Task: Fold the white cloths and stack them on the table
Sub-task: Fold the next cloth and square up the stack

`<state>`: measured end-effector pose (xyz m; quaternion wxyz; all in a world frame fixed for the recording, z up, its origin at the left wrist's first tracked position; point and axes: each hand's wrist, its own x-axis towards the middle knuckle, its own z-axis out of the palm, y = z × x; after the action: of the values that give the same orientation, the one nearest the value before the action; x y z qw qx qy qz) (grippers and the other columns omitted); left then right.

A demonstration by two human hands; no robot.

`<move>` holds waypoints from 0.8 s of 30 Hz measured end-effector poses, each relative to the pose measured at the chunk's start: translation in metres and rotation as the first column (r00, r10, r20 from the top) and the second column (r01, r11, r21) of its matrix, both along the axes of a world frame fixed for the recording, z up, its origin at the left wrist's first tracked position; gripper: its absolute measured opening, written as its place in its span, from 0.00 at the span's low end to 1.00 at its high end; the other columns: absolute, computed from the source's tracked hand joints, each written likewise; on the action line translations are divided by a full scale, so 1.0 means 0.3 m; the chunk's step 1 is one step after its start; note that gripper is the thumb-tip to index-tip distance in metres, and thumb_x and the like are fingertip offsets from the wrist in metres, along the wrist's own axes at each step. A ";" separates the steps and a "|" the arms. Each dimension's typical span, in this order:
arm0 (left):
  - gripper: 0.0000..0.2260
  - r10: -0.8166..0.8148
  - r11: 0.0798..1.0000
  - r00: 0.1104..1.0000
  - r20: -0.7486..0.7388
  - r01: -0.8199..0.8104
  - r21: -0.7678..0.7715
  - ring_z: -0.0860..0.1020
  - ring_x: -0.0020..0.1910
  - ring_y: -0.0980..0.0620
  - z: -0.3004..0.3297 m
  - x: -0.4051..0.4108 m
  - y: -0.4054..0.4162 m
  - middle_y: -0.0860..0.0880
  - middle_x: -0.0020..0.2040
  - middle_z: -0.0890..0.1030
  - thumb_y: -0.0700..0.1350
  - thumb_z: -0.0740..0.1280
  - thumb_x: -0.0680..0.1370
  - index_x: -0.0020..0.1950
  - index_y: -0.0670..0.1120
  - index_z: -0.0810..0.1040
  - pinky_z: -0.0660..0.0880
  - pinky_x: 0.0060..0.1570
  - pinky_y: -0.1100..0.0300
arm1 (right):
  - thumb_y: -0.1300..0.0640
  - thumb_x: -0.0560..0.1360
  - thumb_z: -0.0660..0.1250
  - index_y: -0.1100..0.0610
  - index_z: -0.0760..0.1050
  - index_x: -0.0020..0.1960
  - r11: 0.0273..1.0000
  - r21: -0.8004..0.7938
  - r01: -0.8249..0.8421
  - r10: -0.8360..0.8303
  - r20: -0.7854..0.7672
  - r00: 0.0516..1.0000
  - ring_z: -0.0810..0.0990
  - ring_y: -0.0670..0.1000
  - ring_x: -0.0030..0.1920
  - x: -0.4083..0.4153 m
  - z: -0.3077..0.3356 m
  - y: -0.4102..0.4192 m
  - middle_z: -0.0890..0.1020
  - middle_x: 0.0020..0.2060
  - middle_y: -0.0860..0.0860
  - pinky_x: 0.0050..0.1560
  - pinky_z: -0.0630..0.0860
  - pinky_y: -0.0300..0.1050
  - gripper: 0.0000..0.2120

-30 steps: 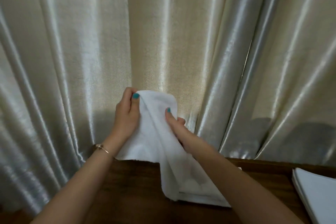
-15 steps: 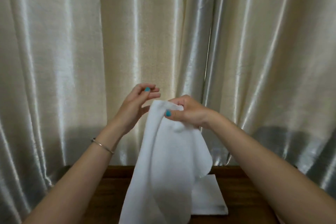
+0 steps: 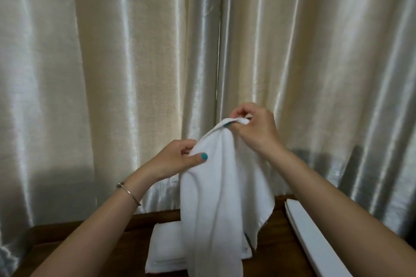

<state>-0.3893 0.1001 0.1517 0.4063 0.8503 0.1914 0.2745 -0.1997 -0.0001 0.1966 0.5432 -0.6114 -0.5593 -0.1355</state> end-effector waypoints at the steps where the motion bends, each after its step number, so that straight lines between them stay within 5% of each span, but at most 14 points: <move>1: 0.11 0.001 1.000 0.999 -0.044 -0.001 -0.001 0.80 0.40 0.56 -0.012 -0.011 0.024 0.46 0.43 0.83 0.51 0.69 0.74 0.48 0.44 0.81 0.75 0.44 0.59 | 0.57 0.67 0.71 0.54 0.79 0.37 0.993 0.002 0.116 -0.115 0.178 0.977 0.78 0.49 0.35 0.027 -0.002 -0.016 0.80 0.35 0.51 0.37 0.73 0.40 0.02; 3: 0.13 -0.045 0.999 0.979 -0.197 0.048 0.011 0.80 0.42 0.51 -0.042 -0.029 0.067 0.40 0.47 0.82 0.52 0.68 0.75 0.51 0.44 0.81 0.75 0.46 0.54 | 0.52 0.68 0.64 0.57 0.78 0.36 0.939 0.015 0.343 -0.314 0.439 0.842 0.79 0.59 0.34 0.064 -0.006 -0.043 0.81 0.32 0.54 0.31 0.73 0.46 0.10; 6: 0.10 -0.096 0.993 0.893 -0.439 0.119 0.024 0.82 0.46 0.54 -0.094 -0.037 0.093 0.48 0.49 0.84 0.50 0.65 0.78 0.54 0.47 0.80 0.78 0.49 0.58 | 0.43 0.69 0.58 0.56 0.72 0.27 0.790 -0.096 0.605 -0.443 0.593 0.672 0.73 0.58 0.27 0.059 0.013 -0.075 0.71 0.22 0.51 0.28 0.58 0.39 0.20; 7: 0.09 -0.102 0.991 0.866 -0.490 0.132 0.028 0.82 0.45 0.56 -0.111 -0.037 0.098 0.50 0.49 0.84 0.49 0.64 0.78 0.54 0.47 0.80 0.78 0.48 0.61 | 0.42 0.70 0.58 0.57 0.69 0.26 0.765 -0.164 0.623 -0.435 0.582 0.687 0.72 0.57 0.27 0.053 0.023 -0.081 0.68 0.22 0.50 0.28 0.56 0.40 0.21; 10: 0.13 -0.067 0.990 0.797 -0.600 0.130 0.062 0.78 0.41 0.57 -0.169 -0.046 0.134 0.47 0.47 0.83 0.53 0.62 0.78 0.51 0.45 0.79 0.73 0.45 0.61 | 0.50 0.67 0.66 0.61 0.71 0.27 0.875 -0.352 0.332 -0.300 0.144 0.943 0.75 0.59 0.33 0.075 0.049 -0.074 0.72 0.24 0.54 0.30 0.64 0.45 0.17; 12: 0.15 -0.055 0.993 0.770 -0.635 0.108 0.046 0.79 0.44 0.53 -0.209 -0.058 0.161 0.48 0.48 0.82 0.56 0.61 0.77 0.52 0.47 0.78 0.74 0.48 0.58 | 0.52 0.59 0.70 0.64 0.78 0.32 0.935 -0.340 0.099 -0.185 -0.231 0.955 0.79 0.60 0.39 0.096 0.066 -0.066 0.79 0.31 0.60 0.40 0.75 0.51 0.14; 14: 0.14 -0.035 0.995 0.739 -0.672 0.090 0.047 0.80 0.47 0.50 -0.244 -0.061 0.179 0.50 0.48 0.82 0.57 0.61 0.75 0.51 0.49 0.78 0.75 0.52 0.56 | 0.54 0.52 0.69 0.64 0.80 0.32 0.969 -0.247 -0.024 -0.096 -0.464 0.881 0.79 0.59 0.37 0.125 0.077 -0.063 0.79 0.30 0.60 0.46 0.77 0.53 0.14; 17: 0.11 -0.005 0.993 0.701 -0.713 0.085 0.077 0.70 0.35 0.55 -0.282 -0.055 0.187 0.54 0.37 0.72 0.55 0.61 0.77 0.41 0.49 0.73 0.67 0.40 0.62 | 0.59 0.53 0.66 0.57 0.77 0.25 0.980 -0.135 -0.143 0.005 -0.710 0.704 0.75 0.55 0.32 0.142 0.100 -0.075 0.77 0.24 0.52 0.39 0.74 0.46 0.03; 19: 0.12 0.019 0.992 0.681 -0.732 0.076 0.096 0.65 0.32 0.59 -0.308 -0.054 0.190 0.55 0.34 0.67 0.52 0.61 0.79 0.37 0.50 0.69 0.62 0.36 0.64 | 0.62 0.59 0.62 0.56 0.70 0.19 0.981 -0.011 -0.193 0.095 -0.844 0.528 0.71 0.51 0.25 0.163 0.115 -0.079 0.71 0.20 0.50 0.31 0.69 0.38 0.11; 24: 0.10 0.068 0.992 0.676 -0.734 0.030 0.119 0.67 0.38 0.55 -0.374 -0.096 0.252 0.53 0.39 0.70 0.49 0.59 0.80 0.39 0.49 0.68 0.65 0.41 0.62 | 0.63 0.47 0.55 0.52 0.53 0.16 0.876 0.476 -0.070 0.479 -0.849 0.221 0.57 0.48 0.22 0.225 0.123 -0.089 0.59 0.18 0.47 0.24 0.58 0.37 0.10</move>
<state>-0.4182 0.1756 0.0394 0.2395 0.9099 0.3303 -0.0755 -0.1323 -0.0268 0.2336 0.8773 -0.3534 -0.1890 0.2641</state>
